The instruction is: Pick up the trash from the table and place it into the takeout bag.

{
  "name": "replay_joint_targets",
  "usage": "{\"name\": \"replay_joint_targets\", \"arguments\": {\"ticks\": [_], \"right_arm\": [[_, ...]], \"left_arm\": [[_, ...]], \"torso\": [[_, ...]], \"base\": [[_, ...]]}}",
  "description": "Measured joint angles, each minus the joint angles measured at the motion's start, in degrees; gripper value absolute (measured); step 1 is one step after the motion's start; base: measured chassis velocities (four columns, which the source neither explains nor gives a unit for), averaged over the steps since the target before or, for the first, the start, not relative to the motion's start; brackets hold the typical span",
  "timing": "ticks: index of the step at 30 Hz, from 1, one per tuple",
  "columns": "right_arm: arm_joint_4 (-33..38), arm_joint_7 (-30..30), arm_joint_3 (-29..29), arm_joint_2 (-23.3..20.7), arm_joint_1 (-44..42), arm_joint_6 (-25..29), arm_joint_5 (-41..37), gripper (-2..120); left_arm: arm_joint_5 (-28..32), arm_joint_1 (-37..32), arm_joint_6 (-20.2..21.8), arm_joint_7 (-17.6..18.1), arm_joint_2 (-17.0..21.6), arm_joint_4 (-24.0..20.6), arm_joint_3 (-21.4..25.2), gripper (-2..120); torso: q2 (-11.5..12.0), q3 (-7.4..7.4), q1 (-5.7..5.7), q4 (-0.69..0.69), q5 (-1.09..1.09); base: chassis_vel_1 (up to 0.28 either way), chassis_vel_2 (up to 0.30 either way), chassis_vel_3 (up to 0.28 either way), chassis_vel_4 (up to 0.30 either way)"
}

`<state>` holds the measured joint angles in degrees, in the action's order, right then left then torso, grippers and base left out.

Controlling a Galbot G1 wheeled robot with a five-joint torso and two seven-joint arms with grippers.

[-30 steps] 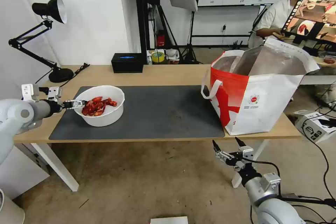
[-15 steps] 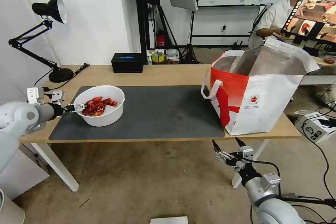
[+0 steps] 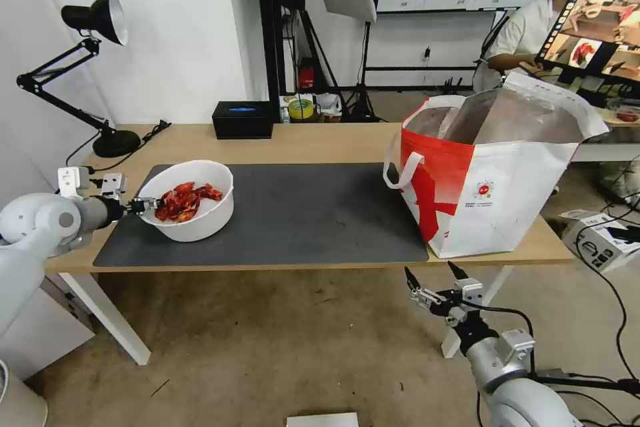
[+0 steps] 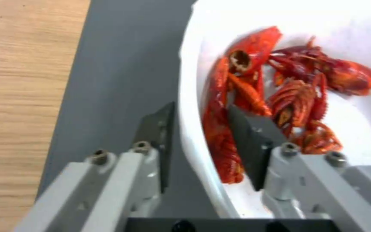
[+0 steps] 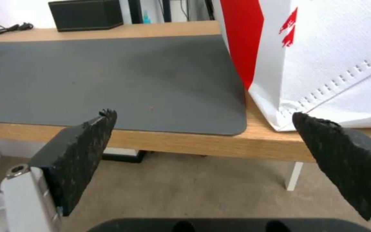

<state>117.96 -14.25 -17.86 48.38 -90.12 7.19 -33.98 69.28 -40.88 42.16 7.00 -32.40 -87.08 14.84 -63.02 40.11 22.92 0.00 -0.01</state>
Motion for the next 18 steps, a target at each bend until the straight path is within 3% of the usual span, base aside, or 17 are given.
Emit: {"name": "replay_joint_targets", "arguments": {"ticks": [10,18], "right_arm": [[0.0,0.0,0.0,0.0,0.0,0.0,0.0,100],[0.0,0.0,0.0,0.0,0.0,0.0,0.0,100]], "left_arm": [[0.03,-0.1,-0.32,0.07,0.41,-0.76,0.4,0],[0.03,-0.28,-0.62,0.45,0.3,-1.11,0.48,0]], "torso": [[0.0,0.0,0.0,0.0,0.0],[0.0,0.0,0.0,0.01,0.01]], "base": [[0.0,0.0,0.0,0.0],[0.0,0.0,0.0,0.0]]}}
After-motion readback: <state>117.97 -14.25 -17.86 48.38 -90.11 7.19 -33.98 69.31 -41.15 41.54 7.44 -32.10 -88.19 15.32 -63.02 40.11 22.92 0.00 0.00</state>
